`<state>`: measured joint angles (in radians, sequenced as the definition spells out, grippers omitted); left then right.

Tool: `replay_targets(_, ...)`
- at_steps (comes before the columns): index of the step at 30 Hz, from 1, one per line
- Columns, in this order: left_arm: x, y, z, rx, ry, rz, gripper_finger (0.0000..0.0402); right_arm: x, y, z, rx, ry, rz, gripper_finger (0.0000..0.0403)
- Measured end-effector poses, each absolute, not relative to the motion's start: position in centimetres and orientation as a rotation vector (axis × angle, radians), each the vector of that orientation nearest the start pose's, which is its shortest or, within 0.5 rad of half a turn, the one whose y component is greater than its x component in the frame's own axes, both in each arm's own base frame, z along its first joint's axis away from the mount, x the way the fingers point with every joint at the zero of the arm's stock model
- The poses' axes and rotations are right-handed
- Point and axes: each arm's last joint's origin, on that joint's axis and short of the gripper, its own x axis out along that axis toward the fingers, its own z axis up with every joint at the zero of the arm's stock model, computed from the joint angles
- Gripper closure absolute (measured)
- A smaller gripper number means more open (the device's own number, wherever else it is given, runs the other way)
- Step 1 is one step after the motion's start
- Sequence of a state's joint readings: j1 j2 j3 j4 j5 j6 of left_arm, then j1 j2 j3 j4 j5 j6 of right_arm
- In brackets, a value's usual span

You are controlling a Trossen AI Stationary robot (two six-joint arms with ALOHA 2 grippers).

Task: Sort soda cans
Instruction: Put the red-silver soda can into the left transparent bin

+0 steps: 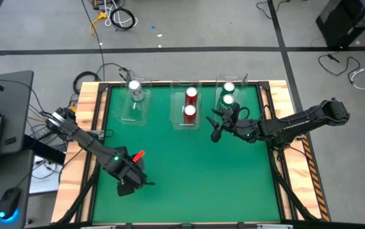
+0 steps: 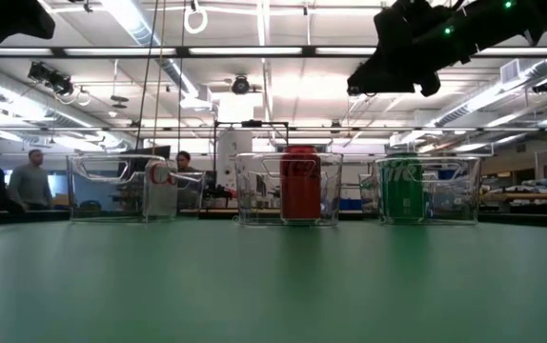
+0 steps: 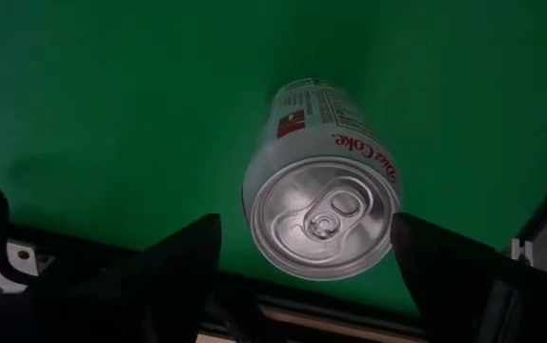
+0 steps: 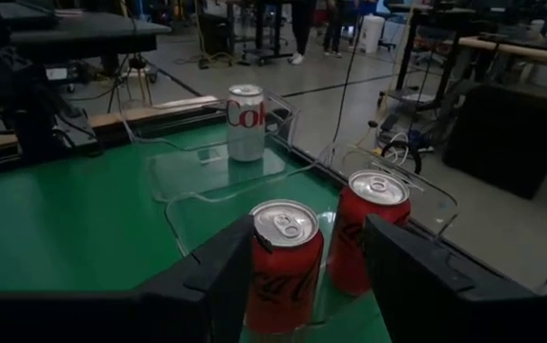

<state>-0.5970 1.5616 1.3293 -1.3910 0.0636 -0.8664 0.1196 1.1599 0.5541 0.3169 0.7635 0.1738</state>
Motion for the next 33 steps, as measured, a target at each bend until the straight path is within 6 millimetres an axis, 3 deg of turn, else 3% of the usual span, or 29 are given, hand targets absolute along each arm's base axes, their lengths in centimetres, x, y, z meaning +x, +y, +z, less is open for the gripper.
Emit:
replay_targets(8,22.3,-15.1,27.3,-0.333,1.632,0.226,0.0096,23.6,0.8,23.0,0.04,0.212,-0.662,0.0207)
replay_targets(18,22.8,-15.0,29.0,-0.41,1.61,0.23,0.0057,23.6,0.8,23.0,0.047,0.212,-0.655,0.02)
replay_targets(24,22.1,-14.5,28.6,-0.333,1.685,0.332,0.0033,23.6,0.8,23.0,0.047,0.214,-0.654,0.0201)
replay_targets(33,22.2,-14.6,26.6,-0.341,1.684,0.316,0.0015,23.6,0.8,22.9,0.056,0.214,-0.641,0.0199)
